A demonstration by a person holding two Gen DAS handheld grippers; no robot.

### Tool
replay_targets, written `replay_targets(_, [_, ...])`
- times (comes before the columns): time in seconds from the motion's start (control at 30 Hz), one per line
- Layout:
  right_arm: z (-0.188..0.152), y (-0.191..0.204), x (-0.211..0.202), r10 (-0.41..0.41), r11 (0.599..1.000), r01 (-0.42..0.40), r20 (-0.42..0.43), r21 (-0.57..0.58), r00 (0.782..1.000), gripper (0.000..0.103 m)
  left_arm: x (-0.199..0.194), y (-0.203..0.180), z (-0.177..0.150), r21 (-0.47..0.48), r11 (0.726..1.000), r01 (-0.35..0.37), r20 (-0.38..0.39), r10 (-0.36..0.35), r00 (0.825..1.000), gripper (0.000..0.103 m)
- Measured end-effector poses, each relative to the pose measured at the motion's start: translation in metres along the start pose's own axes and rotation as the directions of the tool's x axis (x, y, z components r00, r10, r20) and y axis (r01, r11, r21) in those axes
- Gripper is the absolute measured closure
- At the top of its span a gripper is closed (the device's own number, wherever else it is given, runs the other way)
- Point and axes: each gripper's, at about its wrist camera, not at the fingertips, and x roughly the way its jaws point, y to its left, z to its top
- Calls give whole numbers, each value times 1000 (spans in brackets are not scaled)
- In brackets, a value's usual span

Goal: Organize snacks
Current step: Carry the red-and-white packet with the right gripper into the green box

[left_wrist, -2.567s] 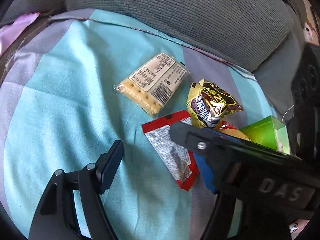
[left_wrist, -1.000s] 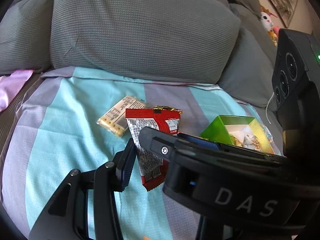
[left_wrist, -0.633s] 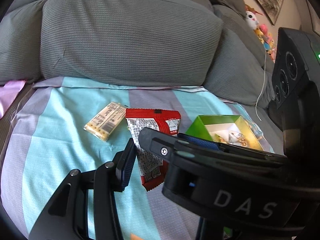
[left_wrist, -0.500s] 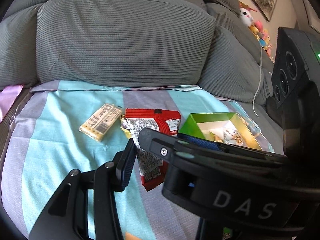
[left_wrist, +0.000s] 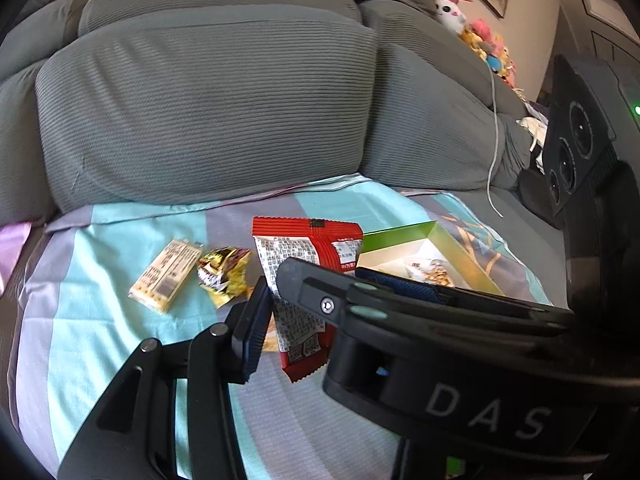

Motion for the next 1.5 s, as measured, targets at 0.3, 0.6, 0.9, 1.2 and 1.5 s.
replay_targets(0.3, [6, -35, -32, -22, 999, 19, 62, 45, 998, 53, 15, -42, 11, 68, 997, 39, -3, -39, 999, 58])
replay_targets(0.6, [11, -75, -48, -47, 992, 36, 88, 120, 995, 53, 43, -78, 17, 116, 990, 76, -49, -71, 996, 58])
replay_targets(0.9, [12, -109, -42, -50, 980, 39, 55, 195, 997, 53, 71, -91, 15, 126, 988, 88, -130, -71, 989, 58])
replay_targets(1.2, [10, -131, -22, -31, 967, 33, -12, 252, 999, 53, 96, -89, 9, 107, 992, 71, -214, -46, 976, 58])
replay_targets(1.5, [11, -143, 1, -6, 956, 28, -77, 291, 997, 53, 115, -82, 4, 81, 996, 43, -280, -19, 960, 58])
